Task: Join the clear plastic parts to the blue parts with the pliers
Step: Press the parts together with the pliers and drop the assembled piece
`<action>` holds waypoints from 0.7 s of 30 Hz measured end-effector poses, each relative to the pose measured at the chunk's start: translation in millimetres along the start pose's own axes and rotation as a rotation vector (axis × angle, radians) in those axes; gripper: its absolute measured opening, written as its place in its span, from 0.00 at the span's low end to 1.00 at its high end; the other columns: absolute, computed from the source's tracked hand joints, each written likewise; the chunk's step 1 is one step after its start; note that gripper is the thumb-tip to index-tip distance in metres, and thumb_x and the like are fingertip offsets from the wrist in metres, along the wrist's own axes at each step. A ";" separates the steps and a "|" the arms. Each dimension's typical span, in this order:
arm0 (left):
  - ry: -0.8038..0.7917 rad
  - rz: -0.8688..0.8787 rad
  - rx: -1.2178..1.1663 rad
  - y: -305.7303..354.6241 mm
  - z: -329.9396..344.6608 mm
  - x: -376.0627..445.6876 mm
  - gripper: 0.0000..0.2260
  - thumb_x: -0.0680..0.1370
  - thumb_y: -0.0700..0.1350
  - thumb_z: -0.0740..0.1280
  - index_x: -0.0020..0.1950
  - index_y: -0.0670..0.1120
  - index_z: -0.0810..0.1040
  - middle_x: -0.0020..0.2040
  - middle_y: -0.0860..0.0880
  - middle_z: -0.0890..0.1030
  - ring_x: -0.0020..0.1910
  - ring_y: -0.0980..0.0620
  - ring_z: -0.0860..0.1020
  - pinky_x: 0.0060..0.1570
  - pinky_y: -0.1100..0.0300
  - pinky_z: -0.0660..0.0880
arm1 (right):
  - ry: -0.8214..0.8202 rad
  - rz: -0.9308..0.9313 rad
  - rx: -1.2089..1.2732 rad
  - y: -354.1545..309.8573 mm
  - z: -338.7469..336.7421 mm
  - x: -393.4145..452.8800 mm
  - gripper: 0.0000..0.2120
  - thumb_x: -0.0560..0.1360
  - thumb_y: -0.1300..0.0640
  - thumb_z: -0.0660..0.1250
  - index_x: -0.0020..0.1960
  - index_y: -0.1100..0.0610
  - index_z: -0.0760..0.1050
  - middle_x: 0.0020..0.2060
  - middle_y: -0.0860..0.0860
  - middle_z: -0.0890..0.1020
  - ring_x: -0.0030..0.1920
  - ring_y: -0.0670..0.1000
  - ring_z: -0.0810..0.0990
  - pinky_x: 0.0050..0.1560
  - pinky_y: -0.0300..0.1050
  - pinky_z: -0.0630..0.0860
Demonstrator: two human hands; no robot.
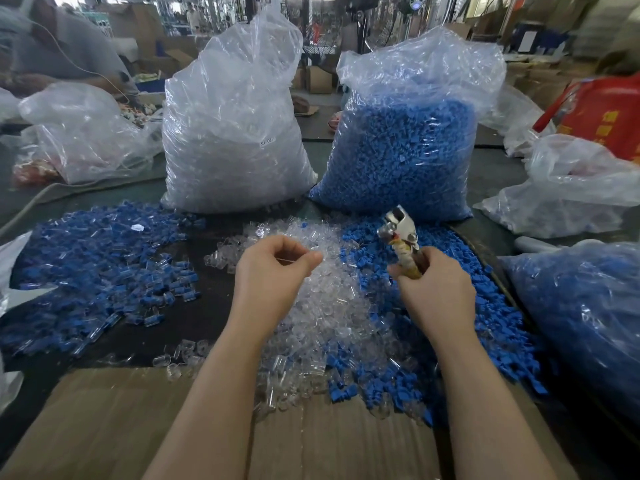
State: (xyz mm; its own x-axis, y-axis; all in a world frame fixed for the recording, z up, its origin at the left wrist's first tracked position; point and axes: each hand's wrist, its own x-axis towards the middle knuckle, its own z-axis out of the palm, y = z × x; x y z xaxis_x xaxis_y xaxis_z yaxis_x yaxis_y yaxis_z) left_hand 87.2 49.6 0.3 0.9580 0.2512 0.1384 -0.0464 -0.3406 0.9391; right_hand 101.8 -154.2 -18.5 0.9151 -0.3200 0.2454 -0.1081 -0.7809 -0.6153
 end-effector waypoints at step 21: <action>-0.009 -0.151 -0.627 24.2 32.0 -20.9 0.04 0.73 0.35 0.74 0.45 0.42 0.84 0.37 0.46 0.86 0.38 0.53 0.85 0.38 0.66 0.79 | -0.018 -0.214 0.729 -32.9 9.7 -22.5 0.07 0.77 0.54 0.71 0.43 0.55 0.76 0.36 0.53 0.79 0.34 0.52 0.75 0.35 0.46 0.74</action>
State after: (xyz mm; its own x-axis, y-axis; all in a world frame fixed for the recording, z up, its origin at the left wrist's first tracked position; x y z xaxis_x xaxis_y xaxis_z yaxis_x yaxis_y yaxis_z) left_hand 75.1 7.1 10.1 0.9691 0.2464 -0.0101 -0.0645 0.2929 0.9540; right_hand 88.5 -116.2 -11.1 0.8939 -0.1881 0.4068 0.3511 -0.2703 -0.8965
